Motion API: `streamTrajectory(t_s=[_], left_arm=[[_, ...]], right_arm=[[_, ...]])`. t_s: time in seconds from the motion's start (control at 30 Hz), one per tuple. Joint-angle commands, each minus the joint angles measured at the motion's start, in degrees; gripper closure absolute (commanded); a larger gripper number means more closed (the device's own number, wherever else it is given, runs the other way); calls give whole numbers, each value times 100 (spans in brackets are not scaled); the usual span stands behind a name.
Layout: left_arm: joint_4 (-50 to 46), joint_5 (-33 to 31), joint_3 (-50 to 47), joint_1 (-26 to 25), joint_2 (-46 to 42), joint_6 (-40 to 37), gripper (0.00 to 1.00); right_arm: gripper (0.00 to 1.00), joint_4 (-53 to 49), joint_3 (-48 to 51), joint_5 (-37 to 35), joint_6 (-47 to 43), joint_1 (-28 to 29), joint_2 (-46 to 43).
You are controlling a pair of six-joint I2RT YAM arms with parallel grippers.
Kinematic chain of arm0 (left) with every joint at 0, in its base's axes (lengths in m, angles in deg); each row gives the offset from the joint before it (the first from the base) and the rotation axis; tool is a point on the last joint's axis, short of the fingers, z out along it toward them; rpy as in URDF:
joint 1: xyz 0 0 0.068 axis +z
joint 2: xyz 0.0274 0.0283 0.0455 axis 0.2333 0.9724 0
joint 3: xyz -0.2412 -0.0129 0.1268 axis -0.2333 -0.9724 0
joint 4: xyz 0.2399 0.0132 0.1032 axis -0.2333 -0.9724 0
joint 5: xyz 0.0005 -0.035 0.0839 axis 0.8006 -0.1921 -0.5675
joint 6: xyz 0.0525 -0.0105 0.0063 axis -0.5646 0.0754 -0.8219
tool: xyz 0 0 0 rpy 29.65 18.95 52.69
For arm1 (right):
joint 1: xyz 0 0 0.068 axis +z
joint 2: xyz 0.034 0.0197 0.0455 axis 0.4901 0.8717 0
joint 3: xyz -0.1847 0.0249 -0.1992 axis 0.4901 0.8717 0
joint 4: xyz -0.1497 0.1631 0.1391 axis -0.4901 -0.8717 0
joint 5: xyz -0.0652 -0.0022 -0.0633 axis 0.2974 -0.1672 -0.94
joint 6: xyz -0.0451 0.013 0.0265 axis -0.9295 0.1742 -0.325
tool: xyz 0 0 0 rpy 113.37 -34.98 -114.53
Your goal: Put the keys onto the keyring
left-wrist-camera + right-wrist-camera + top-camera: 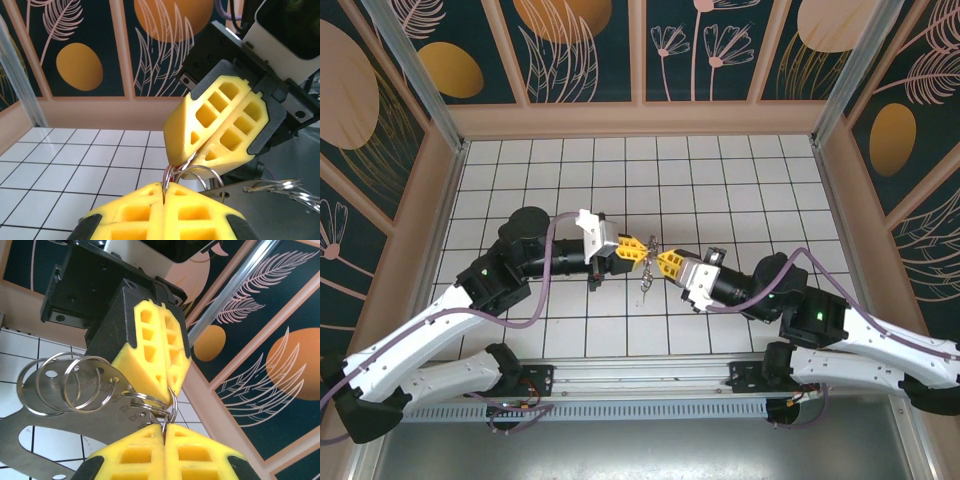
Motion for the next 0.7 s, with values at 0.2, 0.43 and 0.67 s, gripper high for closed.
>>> streamTrajectory(t_s=[0.2,0.43,0.67], left_arm=[[546,558,154,192,-155,677,100],[822,861,263,219,-179,984,100],[1136,1180,351,244,-151,1213,100]], right_arm=[[100,510,-265,-357,-436,664,-108],[100,519,-512,-1115,-1048,1514,258],[100,507,-601,-1512,-1330,1968,342]])
